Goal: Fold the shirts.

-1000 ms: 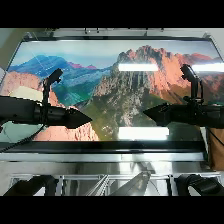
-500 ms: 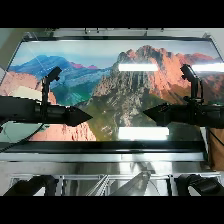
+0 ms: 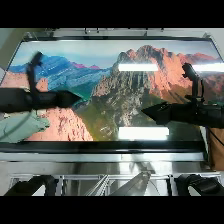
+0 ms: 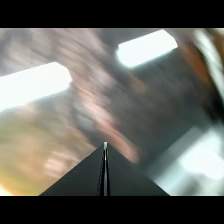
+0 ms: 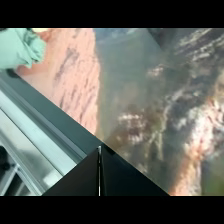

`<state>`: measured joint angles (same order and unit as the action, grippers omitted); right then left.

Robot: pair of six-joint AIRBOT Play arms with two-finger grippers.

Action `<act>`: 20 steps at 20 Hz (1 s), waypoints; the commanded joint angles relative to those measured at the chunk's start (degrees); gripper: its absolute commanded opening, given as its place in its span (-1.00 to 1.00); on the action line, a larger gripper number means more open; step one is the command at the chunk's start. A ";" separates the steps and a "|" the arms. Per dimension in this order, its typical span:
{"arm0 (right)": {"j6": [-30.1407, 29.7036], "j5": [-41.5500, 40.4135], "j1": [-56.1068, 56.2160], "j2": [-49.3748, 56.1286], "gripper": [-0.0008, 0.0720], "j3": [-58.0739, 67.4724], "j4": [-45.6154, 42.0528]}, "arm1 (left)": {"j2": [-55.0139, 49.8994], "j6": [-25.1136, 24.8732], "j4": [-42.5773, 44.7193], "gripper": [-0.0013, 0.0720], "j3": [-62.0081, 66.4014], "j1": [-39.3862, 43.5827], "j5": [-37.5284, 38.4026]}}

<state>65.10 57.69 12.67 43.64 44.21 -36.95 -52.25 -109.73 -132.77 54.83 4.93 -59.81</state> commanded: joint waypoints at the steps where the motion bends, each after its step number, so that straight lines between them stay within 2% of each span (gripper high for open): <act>1: 0.07 -3.76 0.04 0.07 -0.89 -0.02 5.31 | -5.88 1.73 11.50 -0.76 11.65 -13.57 0.63; 2: 0.04 -5.42 0.04 0.52 -0.89 -0.02 5.29 | -9.07 1.05 13.55 0.12 16.52 -18.34 1.03; 3: 0.04 -6.95 0.04 1.33 -0.89 -0.02 5.22 | -12.44 -0.04 14.91 0.85 21.20 -22.45 1.55; 4: 0.04 -8.31 0.04 2.40 -0.89 -0.02 5.27 | -16.00 -0.48 15.39 0.94 25.57 -26.29 1.79; 6: 0.02 -9.90 0.04 4.92 -0.89 -0.02 5.29 | -23.76 -3.08 16.20 0.94 34.36 -32.92 1.68; 10: 0.04 -12.41 0.04 11.06 -0.87 -0.02 5.33 | -38.64 -5.88 16.24 0.95 47.21 -36.72 2.62; 11: 0.07 -12.81 0.04 12.44 -0.70 -0.02 5.33 | -42.10 -6.86 16.26 0.97 49.44 -36.54 2.78; 12: 0.15 -13.22 0.04 13.92 -0.20 -0.02 5.42 | -45.92 -7.63 16.37 0.97 51.91 -35.98 2.69; 13: 0.26 -13.44 0.04 15.23 0.01 -0.02 6.05 | -49.42 -7.91 17.35 0.97 54.18 -35.45 2.75; 15: 0.24 -13.53 0.04 17.38 0.03 -0.02 7.89 | -56.15 -7.89 21.44 0.97 58.84 -33.68 3.02; 17: 0.22 -13.79 0.04 18.88 0.03 -0.02 9.16 | -61.99 -7.89 21.84 0.97 62.49 -31.91 3.26; 20: 0.22 -14.23 0.04 19.85 0.03 -0.02 9.22 | -66.58 -7.85 27.41 0.97 60.81 -29.53 0.39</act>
<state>65.34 44.07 12.67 62.04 44.21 -28.60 -113.27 -117.32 -110.80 114.74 -26.52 -57.34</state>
